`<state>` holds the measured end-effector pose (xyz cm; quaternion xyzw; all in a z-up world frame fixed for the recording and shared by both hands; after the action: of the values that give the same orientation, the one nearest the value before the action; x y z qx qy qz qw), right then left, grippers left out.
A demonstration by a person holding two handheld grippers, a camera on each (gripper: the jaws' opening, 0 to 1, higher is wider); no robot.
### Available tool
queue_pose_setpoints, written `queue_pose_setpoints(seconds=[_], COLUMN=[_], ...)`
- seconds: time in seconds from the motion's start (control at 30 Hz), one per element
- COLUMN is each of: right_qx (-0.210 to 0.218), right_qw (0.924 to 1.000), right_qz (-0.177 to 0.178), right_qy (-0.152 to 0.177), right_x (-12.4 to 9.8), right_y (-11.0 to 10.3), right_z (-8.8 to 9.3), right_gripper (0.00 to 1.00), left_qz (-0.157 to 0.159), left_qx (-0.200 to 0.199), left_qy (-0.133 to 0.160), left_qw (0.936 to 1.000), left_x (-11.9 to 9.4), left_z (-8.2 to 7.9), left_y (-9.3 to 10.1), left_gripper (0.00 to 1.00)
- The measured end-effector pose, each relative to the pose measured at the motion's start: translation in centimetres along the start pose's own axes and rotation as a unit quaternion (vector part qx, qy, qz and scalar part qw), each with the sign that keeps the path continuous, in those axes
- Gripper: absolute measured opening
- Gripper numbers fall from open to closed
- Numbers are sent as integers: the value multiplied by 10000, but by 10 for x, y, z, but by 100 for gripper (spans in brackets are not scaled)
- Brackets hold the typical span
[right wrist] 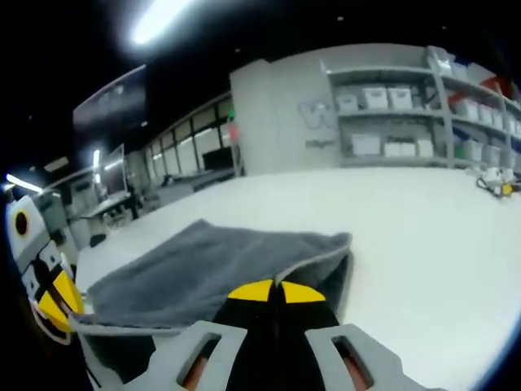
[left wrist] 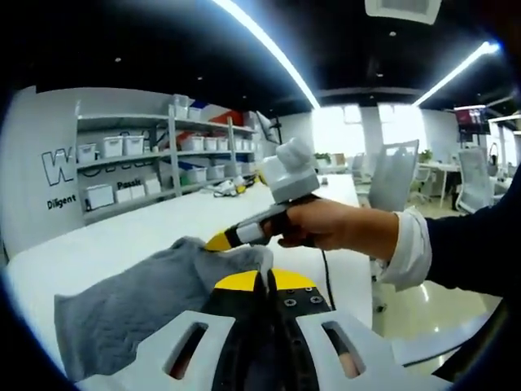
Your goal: Open the folded towel by lifting each exposed corner and separating the folded layers until the towel lies flat within the target outline without major curled edges
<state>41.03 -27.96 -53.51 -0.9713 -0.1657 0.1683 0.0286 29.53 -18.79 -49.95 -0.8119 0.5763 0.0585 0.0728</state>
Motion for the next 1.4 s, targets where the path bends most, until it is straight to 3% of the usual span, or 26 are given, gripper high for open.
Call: queue_pose_setpoints(seconds=[0.33,0.43,0.57,1.1,1.4], right_qx=[61,-304,-374,-352,-434], right_qw=[9998,9989,9983,9981,9976], right_qz=[-42,31,81,29,-110], right_qy=[194,343,441,506,523], right_x=[4,4,4,14,22], right_y=[-11,-15,-22,-31,-51], right_z=[-11,-15,-19,-26,-32], right_gripper=[0,0,0,0,0], left_qz=[-124,-167,-164,-287,-456], left_qx=[-32,-63,-78,-110,-113], left_qy=[133,164,179,249,324], left_qw=[9998,9997,9997,9992,9984], left_x=[-16,-23,-29,-48,-72], left_z=[-3,-3,-4,-4,-8], left_y=[-3,-4,-3,-5,-14], left_gripper=[4,4,4,4,4])
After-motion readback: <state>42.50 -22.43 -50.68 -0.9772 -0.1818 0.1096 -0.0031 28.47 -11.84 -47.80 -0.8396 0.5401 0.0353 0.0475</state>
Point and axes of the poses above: the point that each gripper's makers call its tool centre point, and the gripper's own axes: x roughly forward along the fingers, y roughly to its right, z roughly out of its underside, the point moved 3 cm from there along -x, roughly backward along the fingers, and after that the axes turned 12 degrees about z, right-handed, at the moved point
